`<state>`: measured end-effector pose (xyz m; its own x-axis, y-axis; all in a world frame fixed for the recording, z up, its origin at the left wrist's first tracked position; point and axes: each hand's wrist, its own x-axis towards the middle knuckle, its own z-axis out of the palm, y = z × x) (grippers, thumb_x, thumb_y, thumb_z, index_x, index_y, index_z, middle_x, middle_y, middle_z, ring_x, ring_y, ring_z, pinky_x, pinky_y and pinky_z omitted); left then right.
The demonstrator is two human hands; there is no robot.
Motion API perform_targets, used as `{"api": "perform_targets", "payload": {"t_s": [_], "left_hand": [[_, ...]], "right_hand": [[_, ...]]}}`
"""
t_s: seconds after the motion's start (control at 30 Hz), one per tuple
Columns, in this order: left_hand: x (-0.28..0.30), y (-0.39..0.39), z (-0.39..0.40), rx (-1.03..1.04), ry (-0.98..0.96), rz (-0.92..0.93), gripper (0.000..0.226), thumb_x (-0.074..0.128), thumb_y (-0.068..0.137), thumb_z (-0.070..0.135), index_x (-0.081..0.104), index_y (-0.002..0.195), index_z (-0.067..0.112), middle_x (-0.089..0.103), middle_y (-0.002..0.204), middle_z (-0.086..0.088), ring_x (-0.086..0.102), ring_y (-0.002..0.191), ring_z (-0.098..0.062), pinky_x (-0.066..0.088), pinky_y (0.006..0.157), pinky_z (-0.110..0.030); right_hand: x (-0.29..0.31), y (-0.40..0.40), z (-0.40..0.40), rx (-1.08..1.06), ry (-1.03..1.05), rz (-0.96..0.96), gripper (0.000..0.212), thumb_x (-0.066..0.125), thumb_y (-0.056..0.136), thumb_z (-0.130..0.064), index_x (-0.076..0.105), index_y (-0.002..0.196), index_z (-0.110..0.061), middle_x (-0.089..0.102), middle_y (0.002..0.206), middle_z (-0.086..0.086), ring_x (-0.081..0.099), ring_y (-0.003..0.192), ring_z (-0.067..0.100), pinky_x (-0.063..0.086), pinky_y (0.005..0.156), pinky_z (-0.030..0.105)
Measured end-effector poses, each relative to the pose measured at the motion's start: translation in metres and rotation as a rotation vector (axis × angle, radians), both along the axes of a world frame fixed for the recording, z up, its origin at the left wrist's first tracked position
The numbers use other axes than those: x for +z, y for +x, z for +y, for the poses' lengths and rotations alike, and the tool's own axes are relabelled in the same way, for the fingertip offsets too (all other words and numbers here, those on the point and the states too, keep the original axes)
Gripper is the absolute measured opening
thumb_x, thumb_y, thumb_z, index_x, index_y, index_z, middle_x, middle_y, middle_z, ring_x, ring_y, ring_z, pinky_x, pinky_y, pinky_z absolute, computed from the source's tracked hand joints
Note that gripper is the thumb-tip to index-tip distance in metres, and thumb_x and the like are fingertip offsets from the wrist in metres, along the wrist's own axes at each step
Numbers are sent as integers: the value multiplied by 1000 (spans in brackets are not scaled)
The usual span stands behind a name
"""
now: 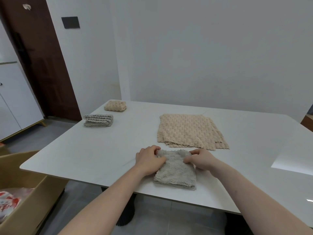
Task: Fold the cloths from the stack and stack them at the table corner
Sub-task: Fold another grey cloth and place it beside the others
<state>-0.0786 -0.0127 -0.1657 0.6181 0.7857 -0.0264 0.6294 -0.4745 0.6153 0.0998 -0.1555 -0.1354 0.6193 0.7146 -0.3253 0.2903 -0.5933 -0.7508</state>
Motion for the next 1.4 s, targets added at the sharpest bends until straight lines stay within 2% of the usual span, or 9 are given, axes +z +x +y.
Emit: {"api": "perform_targets", "payload": {"t_s": [0.27,0.37,0.6,0.73,0.83,0.93,1.07,1.2,1.4], "left_hand": [[0,2,9,-12,-50,-24,38,59,67,53,68,85,21,70,85,4,62,89,-19,45,90,-38],[-7,0,2,15,15,-134,24,62,72,46,65,81,24,65,75,11,59,80,-12,42,88,-36],[-9,-4,2,21,-163,-458,13,72,77,32,69,74,20,42,50,11,40,53,-12,35,62,-32],[-9,-9,0,-7,-231,-534,9,75,91,25,74,82,22,40,51,0,34,52,-15,29,58,-30],[-6,-9,-2,-42,-282,-557,9,71,95,20,75,87,21,59,54,-6,47,51,-16,38,59,-29],[-3,-8,-7,-84,-326,-580,10,65,98,11,73,92,14,75,68,-8,61,56,-10,47,65,-27],[-3,-6,-8,-108,-275,-592,5,68,98,14,73,99,16,79,80,-2,70,68,-9,51,69,-20],[-8,-4,-4,-108,-222,-592,15,68,96,15,73,102,27,78,93,1,72,88,-25,56,84,-34],[-11,-4,-3,-99,-151,-563,14,65,97,16,70,101,28,75,93,9,69,86,-13,57,84,-34]], "right_hand": [[-6,0,-4,9,75,20,12,77,79,-20,71,82,-10,63,76,6,52,69,18,42,63,29],[-20,-7,-13,-35,278,-67,8,75,77,-19,75,85,-18,75,84,2,65,74,14,54,76,36],[-24,-18,-27,-40,554,24,10,77,88,-20,77,96,-27,78,90,-5,68,65,11,57,67,24],[-26,-13,-23,-25,579,48,14,78,89,-18,79,99,-28,78,98,-9,74,77,12,60,73,25],[-27,-5,-20,-28,572,162,14,73,92,-10,79,101,-19,76,91,-1,57,56,14,49,57,28],[-27,4,-18,-89,572,324,19,67,95,0,74,111,-9,73,83,4,60,55,15,43,45,22],[-28,4,-18,-120,663,426,23,63,97,4,73,112,-9,77,92,7,69,67,16,52,51,21],[-32,-2,-21,-92,725,332,24,66,96,0,80,104,-17,79,102,3,67,77,15,59,71,26],[-39,-12,-23,-116,730,34,31,66,91,4,78,100,-22,79,105,-11,76,92,15,61,83,31]]}}
